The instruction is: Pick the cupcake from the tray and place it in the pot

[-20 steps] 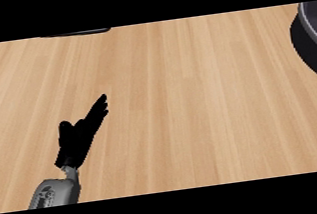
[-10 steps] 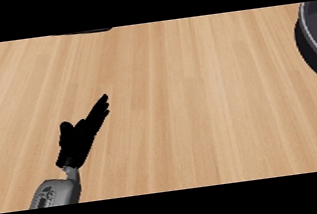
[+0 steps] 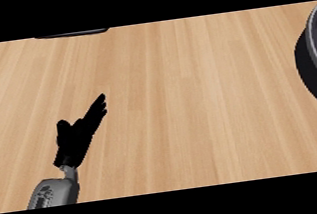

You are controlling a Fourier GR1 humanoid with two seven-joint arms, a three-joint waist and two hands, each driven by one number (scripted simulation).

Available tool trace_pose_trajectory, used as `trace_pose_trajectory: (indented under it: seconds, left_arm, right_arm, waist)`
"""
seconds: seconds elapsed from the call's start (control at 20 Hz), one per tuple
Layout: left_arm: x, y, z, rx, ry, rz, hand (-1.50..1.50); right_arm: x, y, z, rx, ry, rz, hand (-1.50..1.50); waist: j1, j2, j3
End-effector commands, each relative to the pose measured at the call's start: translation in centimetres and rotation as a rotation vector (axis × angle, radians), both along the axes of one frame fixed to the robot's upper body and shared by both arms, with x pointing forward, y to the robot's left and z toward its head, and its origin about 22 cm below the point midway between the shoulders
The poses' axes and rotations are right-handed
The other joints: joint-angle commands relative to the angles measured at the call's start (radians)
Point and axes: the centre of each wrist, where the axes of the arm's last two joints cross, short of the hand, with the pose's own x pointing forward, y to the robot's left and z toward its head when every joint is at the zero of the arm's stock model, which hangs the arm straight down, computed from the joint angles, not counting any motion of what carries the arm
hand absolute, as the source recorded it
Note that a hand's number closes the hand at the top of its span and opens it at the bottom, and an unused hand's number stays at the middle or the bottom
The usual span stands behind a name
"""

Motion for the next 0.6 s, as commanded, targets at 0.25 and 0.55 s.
trace_pose_trajectory:
  seconds: [0.25, 0.55]
  left_arm:
    - [-1.4, 0.6, -0.7, 0.018, 0.03, 0.014, 0.0]
    - [0.0, 0.9, 0.1, 0.0, 0.024, 0.032, 0.0]
  right_arm:
    - [-1.9, -3.6, 2.8, 0.153, -0.531, -0.292, -1.5]
    - [-4.7, -6.8, 2.2, 0.19, -0.696, -0.333, -1.5]
  waist:
    - [-0.016, -0.005, -0.001]
    - [-0.032, -0.009, -0.003]
